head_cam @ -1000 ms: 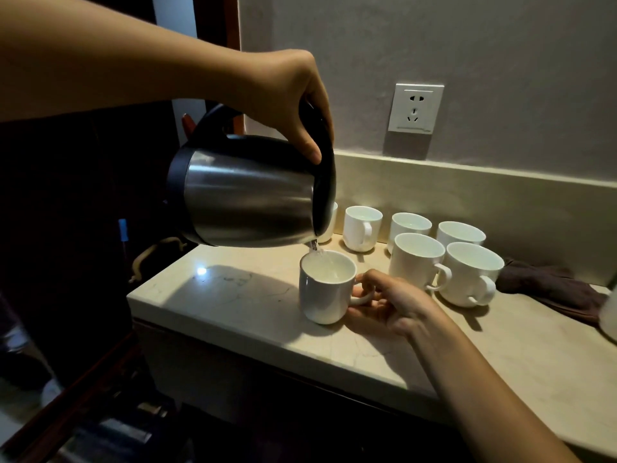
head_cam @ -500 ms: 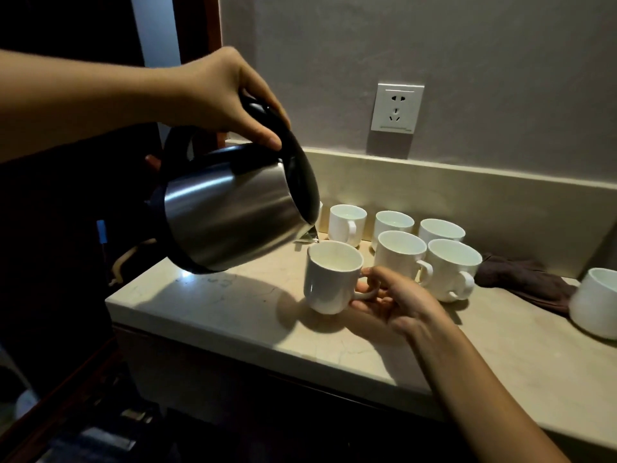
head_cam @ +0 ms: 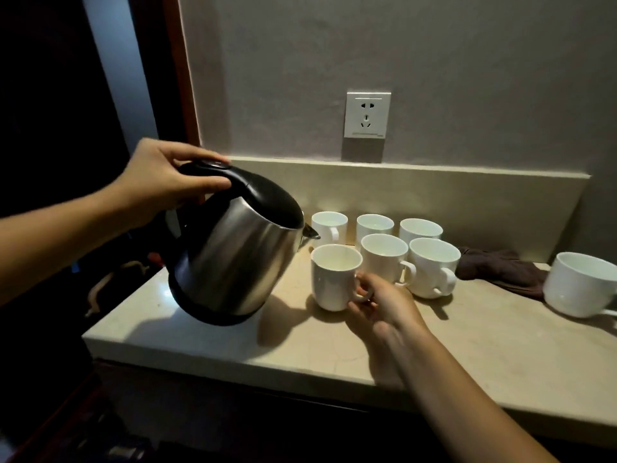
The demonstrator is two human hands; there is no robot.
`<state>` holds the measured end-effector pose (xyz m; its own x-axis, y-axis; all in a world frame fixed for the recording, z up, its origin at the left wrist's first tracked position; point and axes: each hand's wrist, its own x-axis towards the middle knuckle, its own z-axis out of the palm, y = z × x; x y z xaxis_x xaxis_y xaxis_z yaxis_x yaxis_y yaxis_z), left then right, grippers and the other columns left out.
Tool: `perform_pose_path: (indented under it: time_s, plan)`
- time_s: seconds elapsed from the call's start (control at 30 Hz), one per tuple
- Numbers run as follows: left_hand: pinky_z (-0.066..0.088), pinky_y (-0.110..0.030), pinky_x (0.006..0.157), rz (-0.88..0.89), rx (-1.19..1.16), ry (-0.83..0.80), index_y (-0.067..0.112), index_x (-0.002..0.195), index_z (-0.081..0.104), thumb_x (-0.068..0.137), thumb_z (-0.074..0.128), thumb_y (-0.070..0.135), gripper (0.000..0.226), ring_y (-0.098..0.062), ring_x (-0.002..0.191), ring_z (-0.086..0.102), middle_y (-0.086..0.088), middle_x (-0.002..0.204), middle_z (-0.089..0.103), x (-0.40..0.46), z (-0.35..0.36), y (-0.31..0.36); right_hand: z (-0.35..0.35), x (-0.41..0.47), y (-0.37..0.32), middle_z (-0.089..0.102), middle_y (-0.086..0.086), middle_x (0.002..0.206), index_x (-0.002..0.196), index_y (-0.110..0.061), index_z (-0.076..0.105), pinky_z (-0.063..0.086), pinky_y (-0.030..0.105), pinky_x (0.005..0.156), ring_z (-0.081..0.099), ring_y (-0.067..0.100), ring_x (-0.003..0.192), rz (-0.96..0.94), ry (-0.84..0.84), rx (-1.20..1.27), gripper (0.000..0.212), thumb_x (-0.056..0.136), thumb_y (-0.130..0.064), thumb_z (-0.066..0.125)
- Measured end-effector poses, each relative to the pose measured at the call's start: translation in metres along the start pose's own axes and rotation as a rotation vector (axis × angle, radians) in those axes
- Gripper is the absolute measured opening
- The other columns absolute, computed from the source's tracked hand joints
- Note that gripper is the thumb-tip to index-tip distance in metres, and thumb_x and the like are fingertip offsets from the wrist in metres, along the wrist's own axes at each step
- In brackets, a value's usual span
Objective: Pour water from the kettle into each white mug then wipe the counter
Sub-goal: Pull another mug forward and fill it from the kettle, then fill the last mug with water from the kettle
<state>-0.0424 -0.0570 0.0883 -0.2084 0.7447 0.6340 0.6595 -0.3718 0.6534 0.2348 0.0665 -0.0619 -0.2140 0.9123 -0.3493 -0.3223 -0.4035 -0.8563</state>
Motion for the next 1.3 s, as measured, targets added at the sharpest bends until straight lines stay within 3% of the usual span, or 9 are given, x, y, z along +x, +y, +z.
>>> perform_pose_path:
  time_s: [0.17,0.33,0.4,0.5,0.77,0.87,1.0,1.17,1.3]
  plan:
    - [0.048,-0.008,0.057,-0.05,-0.125,0.217,0.03,0.099,0.075,0.065,0.082,0.031,0.035,0.006,0.061,0.065,0.02,0.078,0.075,-0.035,0.012,-0.034,0.02,0.005,0.01,0.069,0.004,0.09,0.088,-0.014,0.064,0.055,0.031,0.07,0.065,0.018,0.083,-0.109,0.101,0.099,0.013,0.08,-0.019,0.073]
    - [0.055,-0.016,0.068,-0.094,-0.224,0.335,0.039,0.095,0.075,0.066,0.079,0.036,0.029,-0.016,0.079,0.07,0.018,0.085,0.075,-0.058,0.025,-0.054,0.044,0.016,0.022,0.066,-0.001,0.075,0.067,-0.015,0.062,0.049,0.029,0.069,0.062,0.017,0.077,-0.195,0.239,0.143,0.018,0.079,-0.022,0.073]
    - [0.049,-0.016,0.054,-0.122,-0.263,0.35,0.041,0.092,0.076,0.067,0.078,0.035,0.026,-0.024,0.068,0.06,0.015,0.074,0.074,-0.06,0.028,-0.059,0.051,0.02,0.027,0.066,-0.002,0.073,0.062,-0.016,0.061,0.049,0.034,0.076,0.063,0.019,0.081,-0.222,0.286,0.129,0.022,0.079,-0.025,0.072]
    - [0.036,-0.016,0.041,-0.159,-0.335,0.372,0.035,0.092,0.076,0.064,0.079,0.037,0.029,-0.012,0.046,0.044,0.01,0.058,0.066,-0.061,0.035,-0.065,0.059,0.024,0.03,0.063,-0.003,0.064,0.056,-0.015,0.059,0.048,0.034,0.073,0.059,0.017,0.073,-0.243,0.33,0.104,0.031,0.079,-0.031,0.072]
    - [0.032,-0.015,0.04,-0.252,-0.45,0.346,0.027,0.099,0.074,0.068,0.074,0.029,0.031,-0.008,0.04,0.041,0.006,0.054,0.062,-0.061,0.038,-0.079,0.066,0.013,0.024,0.059,0.005,0.07,0.069,-0.012,0.063,0.043,0.032,0.064,0.052,0.017,0.065,-0.179,0.204,0.024,0.027,0.082,-0.034,0.07]
    - [0.031,-0.014,0.04,-0.264,-0.459,0.341,0.025,0.101,0.073,0.071,0.073,0.026,0.03,-0.007,0.039,0.041,0.007,0.053,0.061,-0.061,0.038,-0.082,0.046,0.002,0.027,0.065,0.0,0.09,0.101,-0.021,0.062,0.05,0.033,0.072,0.058,0.016,0.079,-0.156,0.14,-0.03,0.021,0.086,-0.035,0.065]
    - [0.025,-0.018,0.039,-0.285,-0.475,0.369,0.017,0.114,0.072,0.079,0.072,0.02,0.035,-0.007,0.037,0.033,-0.003,0.059,0.056,-0.059,0.041,-0.087,0.0,0.0,0.03,0.061,-0.023,0.094,0.114,-0.053,0.042,0.05,0.049,0.09,0.063,0.021,0.099,-0.413,0.48,-0.105,0.039,0.08,-0.05,0.061]
    - [0.028,-0.019,0.039,-0.272,-0.461,0.333,0.013,0.116,0.067,0.087,0.067,0.007,0.03,-0.007,0.038,0.038,0.008,0.05,0.059,-0.053,0.046,-0.079,-0.012,0.016,0.009,0.06,0.004,0.115,0.126,-0.039,0.044,0.049,0.052,0.092,0.059,0.027,0.102,-0.37,0.563,-0.082,0.045,0.084,-0.053,0.051]
    - [0.03,-0.017,0.04,-0.288,-0.479,0.314,0.014,0.112,0.069,0.087,0.068,0.006,0.026,-0.008,0.039,0.038,0.009,0.05,0.058,-0.054,0.048,-0.076,-0.006,0.026,0.005,0.064,0.002,0.097,0.109,-0.031,0.054,0.05,0.053,0.092,0.057,0.018,0.077,-0.322,0.497,0.057,0.02,0.092,-0.042,0.049]
